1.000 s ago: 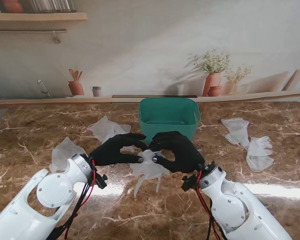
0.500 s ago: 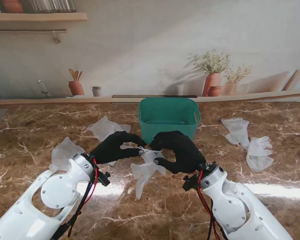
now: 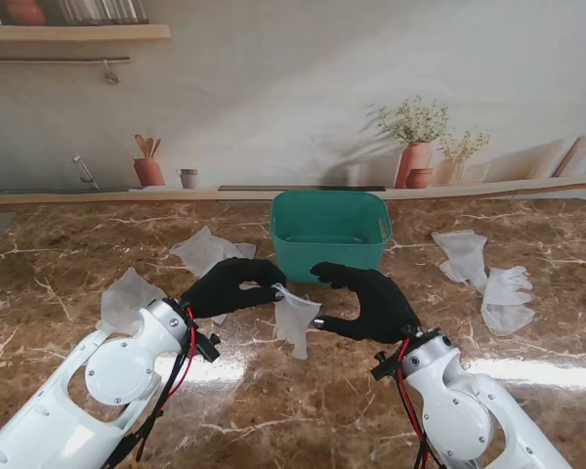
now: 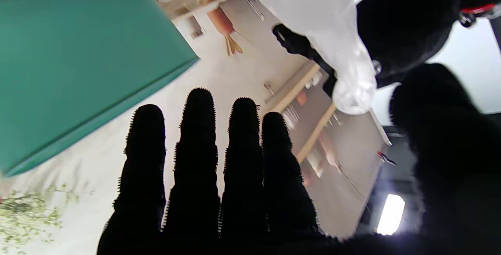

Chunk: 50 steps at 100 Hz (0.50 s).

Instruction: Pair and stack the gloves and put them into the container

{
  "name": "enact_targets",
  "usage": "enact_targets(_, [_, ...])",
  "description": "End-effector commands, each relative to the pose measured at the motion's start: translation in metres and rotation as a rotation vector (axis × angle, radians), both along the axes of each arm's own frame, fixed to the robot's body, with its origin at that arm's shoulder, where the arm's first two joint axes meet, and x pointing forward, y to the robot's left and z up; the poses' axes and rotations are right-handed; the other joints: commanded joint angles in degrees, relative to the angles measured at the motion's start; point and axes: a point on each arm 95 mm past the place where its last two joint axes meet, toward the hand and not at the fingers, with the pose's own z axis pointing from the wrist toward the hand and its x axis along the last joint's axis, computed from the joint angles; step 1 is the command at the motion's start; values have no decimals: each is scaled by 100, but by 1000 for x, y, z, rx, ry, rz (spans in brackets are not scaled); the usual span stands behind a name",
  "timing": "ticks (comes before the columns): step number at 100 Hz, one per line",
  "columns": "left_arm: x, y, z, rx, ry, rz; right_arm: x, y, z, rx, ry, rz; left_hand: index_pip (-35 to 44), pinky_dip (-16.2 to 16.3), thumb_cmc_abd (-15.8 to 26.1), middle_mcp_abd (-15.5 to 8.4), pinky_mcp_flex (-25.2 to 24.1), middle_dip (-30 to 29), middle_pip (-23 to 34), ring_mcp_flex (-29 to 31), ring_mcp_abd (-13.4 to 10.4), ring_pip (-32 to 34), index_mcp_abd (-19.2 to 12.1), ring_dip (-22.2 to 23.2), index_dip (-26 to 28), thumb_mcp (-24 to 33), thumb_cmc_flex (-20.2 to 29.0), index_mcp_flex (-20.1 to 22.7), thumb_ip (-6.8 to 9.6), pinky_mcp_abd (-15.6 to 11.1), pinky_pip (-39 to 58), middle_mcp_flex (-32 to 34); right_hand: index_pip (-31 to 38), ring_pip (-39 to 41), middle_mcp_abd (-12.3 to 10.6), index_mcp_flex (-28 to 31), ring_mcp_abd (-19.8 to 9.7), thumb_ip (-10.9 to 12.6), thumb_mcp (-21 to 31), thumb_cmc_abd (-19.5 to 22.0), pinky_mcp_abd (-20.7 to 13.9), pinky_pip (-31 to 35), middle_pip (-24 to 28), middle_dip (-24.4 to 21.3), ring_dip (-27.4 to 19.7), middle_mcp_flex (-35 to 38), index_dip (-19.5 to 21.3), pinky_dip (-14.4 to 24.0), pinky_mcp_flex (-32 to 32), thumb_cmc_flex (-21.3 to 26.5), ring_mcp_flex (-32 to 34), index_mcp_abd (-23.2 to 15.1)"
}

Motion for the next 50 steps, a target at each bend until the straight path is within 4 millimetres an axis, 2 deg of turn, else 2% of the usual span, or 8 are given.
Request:
enact_targets(1, [-1,-3,-2,11,6,1,-8,1,-9,-29,59,-11,256,21,60,26,9,27,108,187,59,212,-235,107,-7,477,-55,82,-52,72,249,306,-101,38,83,-260,41,145,-347,253,15,241,-38,-103,82,-67,-77,201,62,-318,221,126])
enact_targets(4, [-1,-3,-2,14,7,-1,-9,2,-10,-29,75,-18,257,25,60,33,9,27,110,190,77,220,-226,111,-17,494,-58,79,-52,84,263,316,-65,50,128,-265,66,343,-956,639,38,327,-37,-146,127,-26,-117,211,77,-487,253,172])
enact_targets(7, [-2,-3,-2,17,7,-3,-10,4,-10,-31,95,-25,259,31,58,32,16,26,108,198,84,232,-235,117,-22,504,-64,75,-55,89,279,313,-66,55,163,-314,78,424,-588,418,41,397,-68,-191,144,-35,-156,230,84,-969,263,228])
enact_targets(9, [-2,-3,-1,19,7,-5,-11,5,-11,-34,108,-29,261,35,59,35,16,24,105,194,99,239,-232,122,-24,511,-66,67,-57,88,289,306,-76,57,184,-353,84,443,-458,371,33,430,-86,-207,148,-61,-166,244,95,-1066,265,267])
enact_targets(17, [-2,-4,-1,27,5,-16,-11,8,-14,-54,150,-47,274,48,56,46,16,22,99,178,116,259,-223,138,-30,531,-68,52,-61,85,319,292,-92,133,274,-440,72,488,-330,418,0,548,-67,-212,196,-53,-179,305,100,-1218,302,471])
enact_targets(27, [-3,-5,0,34,-1,-25,-10,13,-16,-78,213,-53,295,55,47,44,22,23,103,186,135,284,-226,154,-33,542,-73,46,-67,77,339,289,69,511,301,-219,55,461,-329,454,-14,780,307,2,430,248,-183,403,152,-1244,419,524])
enact_targets(41, [-5,-5,1,51,-12,-32,-11,17,-16,-100,239,-34,307,62,33,63,44,20,108,213,159,315,-211,174,-69,567,-75,49,-66,84,367,299,1057,1343,-17,912,-55,464,-355,467,-63,1277,1097,797,909,1176,280,568,339,-1145,701,-188])
enact_targets(50, [-7,-4,1,65,-17,-37,-12,22,-15,-76,216,-34,316,64,27,75,54,13,113,239,181,337,-213,186,-95,581,-85,34,-68,97,381,313,1544,1767,-140,1548,-123,478,-420,184,-30,1475,1347,1102,1093,1621,673,628,361,-571,792,-570])
